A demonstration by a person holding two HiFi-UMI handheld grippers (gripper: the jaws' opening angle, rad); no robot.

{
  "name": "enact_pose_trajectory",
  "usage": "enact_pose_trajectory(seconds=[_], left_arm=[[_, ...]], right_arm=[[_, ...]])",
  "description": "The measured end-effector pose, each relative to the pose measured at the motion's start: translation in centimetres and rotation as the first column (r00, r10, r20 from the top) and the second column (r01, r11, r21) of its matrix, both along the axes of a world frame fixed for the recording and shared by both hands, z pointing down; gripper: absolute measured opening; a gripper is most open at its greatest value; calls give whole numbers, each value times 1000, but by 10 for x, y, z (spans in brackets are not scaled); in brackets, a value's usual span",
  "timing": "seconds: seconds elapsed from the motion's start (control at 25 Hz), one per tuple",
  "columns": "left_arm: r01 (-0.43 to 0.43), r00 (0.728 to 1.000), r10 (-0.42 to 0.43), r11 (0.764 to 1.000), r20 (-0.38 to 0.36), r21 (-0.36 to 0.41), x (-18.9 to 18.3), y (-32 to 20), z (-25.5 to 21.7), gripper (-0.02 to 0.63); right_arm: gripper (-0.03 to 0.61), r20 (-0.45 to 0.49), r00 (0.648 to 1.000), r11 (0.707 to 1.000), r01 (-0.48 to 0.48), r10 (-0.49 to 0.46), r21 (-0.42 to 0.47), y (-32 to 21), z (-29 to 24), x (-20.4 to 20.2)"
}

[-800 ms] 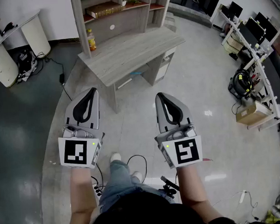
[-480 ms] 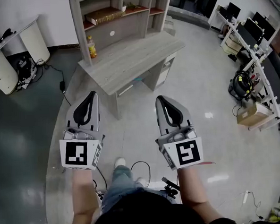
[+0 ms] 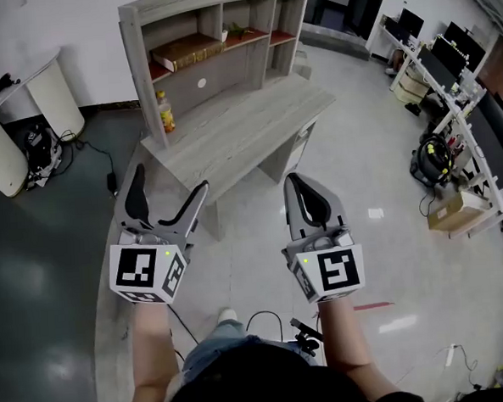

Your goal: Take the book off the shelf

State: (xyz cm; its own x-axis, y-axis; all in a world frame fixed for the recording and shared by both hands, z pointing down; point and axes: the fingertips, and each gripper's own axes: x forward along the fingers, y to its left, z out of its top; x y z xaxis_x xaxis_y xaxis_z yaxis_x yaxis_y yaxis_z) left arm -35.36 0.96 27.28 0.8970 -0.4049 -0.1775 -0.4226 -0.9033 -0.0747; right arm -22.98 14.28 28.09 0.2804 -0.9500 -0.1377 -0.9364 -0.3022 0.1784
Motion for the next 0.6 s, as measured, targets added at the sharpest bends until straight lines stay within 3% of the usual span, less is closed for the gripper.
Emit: enact_pose_trajectory(seconds=[0.12,0.32,0.6], left_arm=[[1,999,-2,1000,32,16,9,-27,2,472],[-34,999,35,999,29,-37,21,-58,6,472],[-61,998,61,998,35,0,48,-70,7,472]], right_arm=[[9,12,999,999,-37,37,0,-22,0,10],[9,48,997,998,-54,53,15,-45,-2,16],[9,33,995,996,-93,93,8,-56,0,37]])
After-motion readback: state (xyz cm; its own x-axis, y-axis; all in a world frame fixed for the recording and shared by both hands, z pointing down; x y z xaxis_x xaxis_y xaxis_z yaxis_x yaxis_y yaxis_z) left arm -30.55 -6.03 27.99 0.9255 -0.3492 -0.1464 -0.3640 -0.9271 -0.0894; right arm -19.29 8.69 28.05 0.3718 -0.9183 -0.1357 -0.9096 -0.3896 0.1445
